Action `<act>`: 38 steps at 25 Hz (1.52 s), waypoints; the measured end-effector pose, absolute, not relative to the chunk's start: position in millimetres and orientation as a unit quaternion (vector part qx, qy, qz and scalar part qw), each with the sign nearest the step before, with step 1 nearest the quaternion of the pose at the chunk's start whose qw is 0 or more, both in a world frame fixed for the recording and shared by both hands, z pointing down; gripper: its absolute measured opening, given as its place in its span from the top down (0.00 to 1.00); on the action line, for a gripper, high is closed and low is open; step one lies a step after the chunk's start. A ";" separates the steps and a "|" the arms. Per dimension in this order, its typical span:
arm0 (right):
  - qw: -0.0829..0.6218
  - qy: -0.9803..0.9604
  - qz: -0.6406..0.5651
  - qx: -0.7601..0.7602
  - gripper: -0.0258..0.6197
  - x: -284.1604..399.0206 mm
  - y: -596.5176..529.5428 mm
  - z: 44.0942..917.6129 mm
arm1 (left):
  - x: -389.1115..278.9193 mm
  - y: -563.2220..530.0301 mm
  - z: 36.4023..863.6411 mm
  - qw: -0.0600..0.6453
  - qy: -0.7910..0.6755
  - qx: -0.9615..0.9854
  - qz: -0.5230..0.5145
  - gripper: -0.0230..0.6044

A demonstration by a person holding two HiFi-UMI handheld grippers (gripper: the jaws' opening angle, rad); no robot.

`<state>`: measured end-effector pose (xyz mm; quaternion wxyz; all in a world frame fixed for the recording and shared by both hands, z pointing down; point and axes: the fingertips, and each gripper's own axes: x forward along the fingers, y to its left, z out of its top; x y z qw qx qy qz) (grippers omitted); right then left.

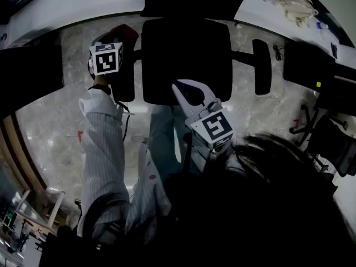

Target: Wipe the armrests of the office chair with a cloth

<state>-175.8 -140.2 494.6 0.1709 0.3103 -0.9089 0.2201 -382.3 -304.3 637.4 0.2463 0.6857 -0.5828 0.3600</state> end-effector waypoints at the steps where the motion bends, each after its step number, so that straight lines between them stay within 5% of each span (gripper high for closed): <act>1: 0.168 -0.908 0.223 0.312 0.96 -174.2 -140.6 493.6 | -380.7 -306.1 638.1 0.253 -0.580 0.683 0.365 0.91; 23: 0.132 -0.925 0.204 0.292 0.96 -191.7 -122.7 457.0 | -328.0 -63.2 595.7 0.322 -0.512 0.694 0.390 0.91; 38: 0.156 -0.906 0.233 0.317 0.96 -171.3 -133.8 490.4 | -368.3 -248.7 625.7 0.231 -0.512 0.675 0.478 0.91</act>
